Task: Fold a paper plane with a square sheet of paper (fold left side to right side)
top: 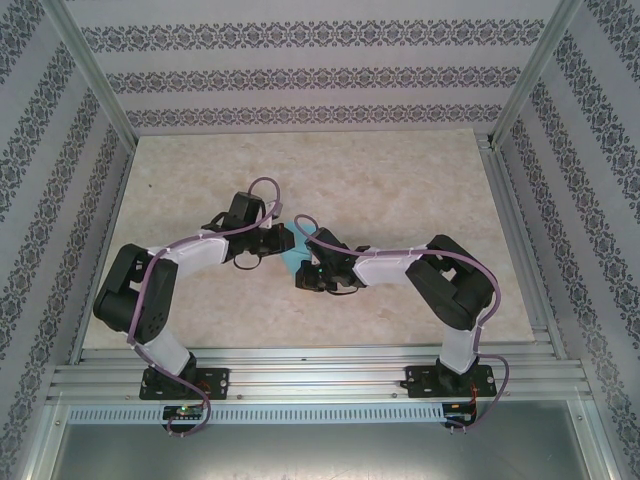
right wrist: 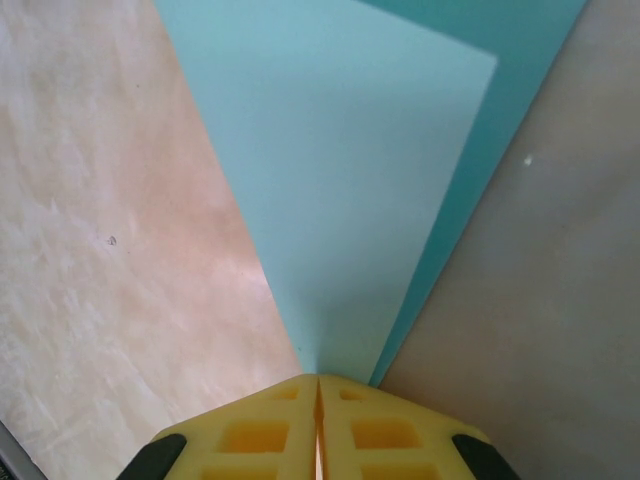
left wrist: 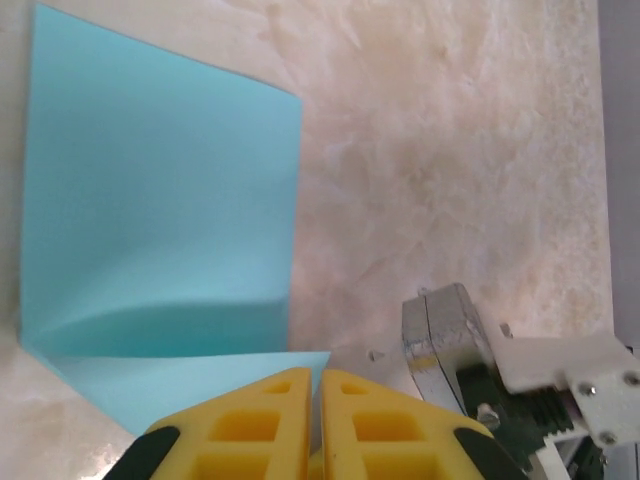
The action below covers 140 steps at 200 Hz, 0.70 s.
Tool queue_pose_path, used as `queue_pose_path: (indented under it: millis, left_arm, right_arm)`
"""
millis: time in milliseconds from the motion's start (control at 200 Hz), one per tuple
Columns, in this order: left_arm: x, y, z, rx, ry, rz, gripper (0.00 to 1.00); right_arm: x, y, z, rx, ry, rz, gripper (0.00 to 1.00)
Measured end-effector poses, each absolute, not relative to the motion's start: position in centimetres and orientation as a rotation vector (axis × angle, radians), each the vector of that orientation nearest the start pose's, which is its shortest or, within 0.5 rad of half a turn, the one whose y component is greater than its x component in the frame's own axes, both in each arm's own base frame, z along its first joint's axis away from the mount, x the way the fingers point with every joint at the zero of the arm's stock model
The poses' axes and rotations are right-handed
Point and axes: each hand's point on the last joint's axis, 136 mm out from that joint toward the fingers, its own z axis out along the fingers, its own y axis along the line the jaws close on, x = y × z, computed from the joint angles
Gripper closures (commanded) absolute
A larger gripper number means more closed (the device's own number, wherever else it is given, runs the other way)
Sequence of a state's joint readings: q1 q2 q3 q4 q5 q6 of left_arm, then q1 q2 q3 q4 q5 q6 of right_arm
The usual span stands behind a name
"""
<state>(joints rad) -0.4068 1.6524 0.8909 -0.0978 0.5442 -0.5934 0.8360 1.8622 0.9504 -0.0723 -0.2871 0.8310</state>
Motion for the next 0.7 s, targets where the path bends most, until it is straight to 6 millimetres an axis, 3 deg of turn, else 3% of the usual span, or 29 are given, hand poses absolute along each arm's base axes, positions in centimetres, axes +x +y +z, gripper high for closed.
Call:
queue_pose_path:
  millis: [240, 699]
  left_arm:
    - [30.2, -23.9, 4.9, 0.023, 2.664, -1.131, 0.91]
    - [30.2, -24.9, 2.5, 0.032, 2.691, -1.155, 0.91]
  right_arm:
    - [24.9, 34.9, 1.0, -0.149, 2.824, 0.888, 0.91]
    - [25.0, 34.9, 1.0, -0.155, 2.846, 0.853, 0.91]
